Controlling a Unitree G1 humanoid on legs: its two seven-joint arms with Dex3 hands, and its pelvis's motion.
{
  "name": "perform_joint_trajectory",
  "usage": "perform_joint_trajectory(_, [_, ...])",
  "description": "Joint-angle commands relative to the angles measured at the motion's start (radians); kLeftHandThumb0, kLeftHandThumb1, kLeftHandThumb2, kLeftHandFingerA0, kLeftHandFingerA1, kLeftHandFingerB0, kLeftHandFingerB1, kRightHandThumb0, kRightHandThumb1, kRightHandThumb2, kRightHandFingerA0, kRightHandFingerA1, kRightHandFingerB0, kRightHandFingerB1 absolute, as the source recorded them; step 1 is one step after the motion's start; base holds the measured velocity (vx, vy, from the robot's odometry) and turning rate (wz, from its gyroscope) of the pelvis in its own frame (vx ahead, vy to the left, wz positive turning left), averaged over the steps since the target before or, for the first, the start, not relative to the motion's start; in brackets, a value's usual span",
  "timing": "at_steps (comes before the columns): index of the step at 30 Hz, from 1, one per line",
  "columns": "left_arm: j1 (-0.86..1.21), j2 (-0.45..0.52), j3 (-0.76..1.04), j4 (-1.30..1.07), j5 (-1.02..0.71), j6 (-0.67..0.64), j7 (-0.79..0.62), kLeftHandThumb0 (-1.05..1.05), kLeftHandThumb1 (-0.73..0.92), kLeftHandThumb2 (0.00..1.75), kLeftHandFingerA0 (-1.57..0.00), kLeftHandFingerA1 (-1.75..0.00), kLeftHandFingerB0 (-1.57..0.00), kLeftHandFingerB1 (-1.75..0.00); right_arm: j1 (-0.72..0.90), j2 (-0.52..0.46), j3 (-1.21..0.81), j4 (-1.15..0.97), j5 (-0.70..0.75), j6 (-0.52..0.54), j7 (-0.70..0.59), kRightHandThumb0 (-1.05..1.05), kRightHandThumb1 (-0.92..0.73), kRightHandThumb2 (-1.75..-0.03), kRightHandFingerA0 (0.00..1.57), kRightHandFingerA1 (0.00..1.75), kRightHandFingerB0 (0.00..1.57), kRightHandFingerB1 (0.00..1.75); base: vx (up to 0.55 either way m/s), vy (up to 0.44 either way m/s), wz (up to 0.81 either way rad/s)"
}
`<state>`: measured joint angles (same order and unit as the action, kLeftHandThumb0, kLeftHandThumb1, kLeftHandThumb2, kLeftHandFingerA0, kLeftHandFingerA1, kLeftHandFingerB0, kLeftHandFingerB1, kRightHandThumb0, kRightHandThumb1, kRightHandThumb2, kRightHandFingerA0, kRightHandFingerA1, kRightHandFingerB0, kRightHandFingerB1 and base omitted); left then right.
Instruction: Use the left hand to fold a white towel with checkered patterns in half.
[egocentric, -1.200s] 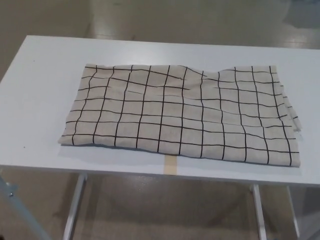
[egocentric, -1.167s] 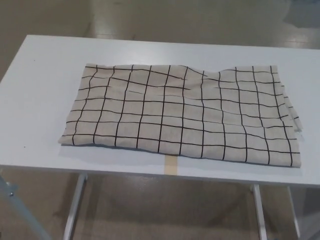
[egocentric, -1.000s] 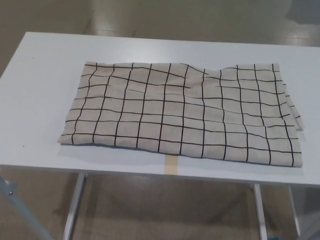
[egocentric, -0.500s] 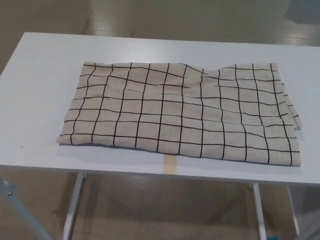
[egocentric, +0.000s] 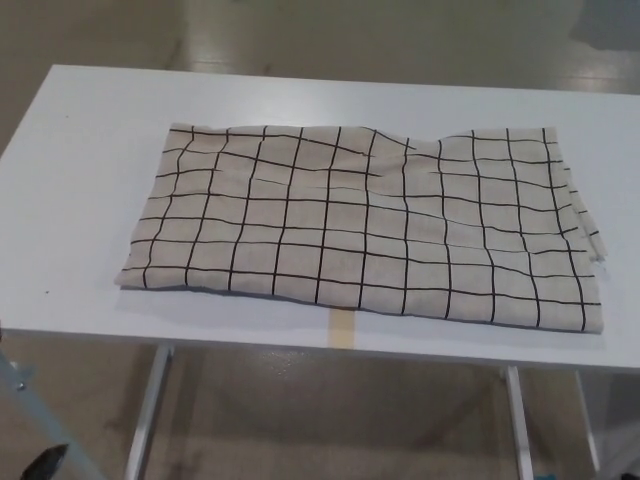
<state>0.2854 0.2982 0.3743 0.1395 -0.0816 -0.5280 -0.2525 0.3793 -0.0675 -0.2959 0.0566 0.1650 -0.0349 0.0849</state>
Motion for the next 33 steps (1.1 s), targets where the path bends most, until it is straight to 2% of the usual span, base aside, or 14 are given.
perform_joint_trajectory(1, [0.067,-0.024,0.011,-0.484,0.072,-0.329,0.014,-0.57,0.49,0.55,-0.04,-0.3,-0.1,-0.26,0.07,-0.004,0.083,-0.029,-0.044,0.011,0.043,-0.26,-0.55,-0.56,0.44,0.55,0.5,0.51,0.0,0.0,0.0])
perform_joint_trajectory(2, [0.048,-0.017,0.006,-0.504,0.074,-0.319,0.012,-0.59,0.38,0.72,-0.07,-0.26,-0.09,-0.28,0.066,-0.005,0.085,-0.023,-0.052,0.012,0.034,-0.26,-0.55,-0.56,0.44,0.55,0.49,0.5,0.0,0.0,0.0])
perform_joint_trajectory(7, [-0.031,0.029,0.002,-0.545,0.149,-0.233,0.003,-0.61,0.39,0.73,-0.07,-0.27,-0.1,-0.29,0.062,-0.004,0.095,-0.005,-0.053,0.015,0.019,-0.26,-0.55,-0.56,0.44,0.57,0.49,0.51,0.0,0.0,0.0])
perform_joint_trajectory(8, [-0.049,0.055,0.002,-0.555,0.178,-0.191,-0.008,-0.58,0.47,0.56,-0.07,-0.26,-0.12,-0.25,0.062,-0.001,0.096,-0.001,-0.046,0.015,0.02,-0.26,-0.55,-0.56,0.44,0.57,0.49,0.51,0.0,0.0,0.0])
perform_joint_trajectory(10, [-0.083,0.097,-0.018,-0.555,0.204,-0.113,-0.032,-0.62,0.4,0.73,-0.06,-0.3,-0.1,-0.31,0.068,0.001,0.099,0.007,-0.037,0.008,0.019,-0.26,-0.55,-0.56,0.44,0.57,0.49,0.51,0.0,0.0,0.0])
perform_joint_trajectory(11, [-0.119,0.124,-0.048,-0.527,0.2,-0.076,-0.052,-0.32,0.23,0.83,-0.01,-0.5,0.0,-0.47,0.066,-0.002,0.102,0.014,-0.046,0.005,0.013,-0.24,-0.55,-0.56,0.45,0.58,0.49,0.51,0.0,0.0,0.0])
perform_joint_trajectory(13, [-0.149,0.151,-0.073,-0.508,0.208,-0.046,-0.063,-0.32,0.23,0.83,-0.01,-0.5,0.0,-0.47,0.065,-0.008,0.105,0.02,-0.052,0.001,0.008,-0.24,-0.55,-0.56,0.45,0.58,0.49,0.51,0.0,0.0,0.0])
perform_joint_trajectory(14, [-0.178,0.173,-0.091,-0.49,0.225,-0.028,-0.066,-0.64,0.41,0.7,-0.07,-0.32,-0.12,-0.36,0.065,-0.01,0.108,0.019,-0.059,0.004,0.001,-0.24,-0.55,-0.56,0.45,0.57,0.49,0.51,0.0,0.0,0.0])
perform_joint_trajectory(15, [-0.202,0.181,-0.104,-0.469,0.238,-0.025,-0.067,-0.32,0.23,0.83,-0.01,-0.5,0.0,-0.47,0.062,-0.009,0.107,0.022,-0.06,0.003,-0.003,-0.24,-0.55,-0.56,0.45,0.58,0.49,0.51,0.0,0.0,0.0])
perform_joint_trajectory(18, [-0.231,0.198,-0.126,-0.438,0.257,-0.022,-0.058,-0.32,0.23,0.83,-0.01,-0.5,0.0,-0.47,0.059,-0.008,0.107,0.026,-0.062,0.0,-0.007,-0.24,-0.55,-0.56,0.45,0.58,0.49,0.51,0.0,0.0,0.0])
perform_joint_trajectory(19, [-0.268,0.207,-0.157,-0.392,0.289,0.009,-0.062,-0.61,0.4,0.67,-0.06,-0.28,-0.12,-0.35,0.056,-0.012,0.109,0.027,-0.065,0.004,-0.006,-0.24,-0.56,-0.56,0.46,0.59,0.49,0.51,0.0,0.0,0.0])
perform_joint_trajectory(24, [-0.386,0.242,-0.259,-0.224,0.411,0.074,-0.054,-0.5,0.34,0.73,0.0,-0.3,-0.1,-0.41,0.044,-0.024,0.113,0.036,-0.066,0.019,0.002,-0.24,-0.55,-0.56,0.46,0.57,0.48,0.5,0.0,0.0,0.0])
perform_joint_trajectory(27, [-0.48,0.261,-0.333,-0.064,0.533,0.075,0.0,-0.56,0.37,0.69,-0.09,-0.13,-0.1,-0.32,0.039,-0.017,0.106,0.033,-0.044,0.056,0.0,-0.22,-0.55,-0.56,0.45,0.58,0.47,0.48,0.0,0.0,0.0])
perform_joint_trajectory(33, [-0.627,0.291,-0.444,0.129,0.667,0.121,0.049,-0.51,0.34,0.72,0.0,-0.14,-0.01,-0.29,0.041,-0.012,0.102,0.026,-0.027,0.075,0.007,-0.2,-0.56,-0.56,0.46,0.61,0.46,0.48,0.0,0.0,0.0])
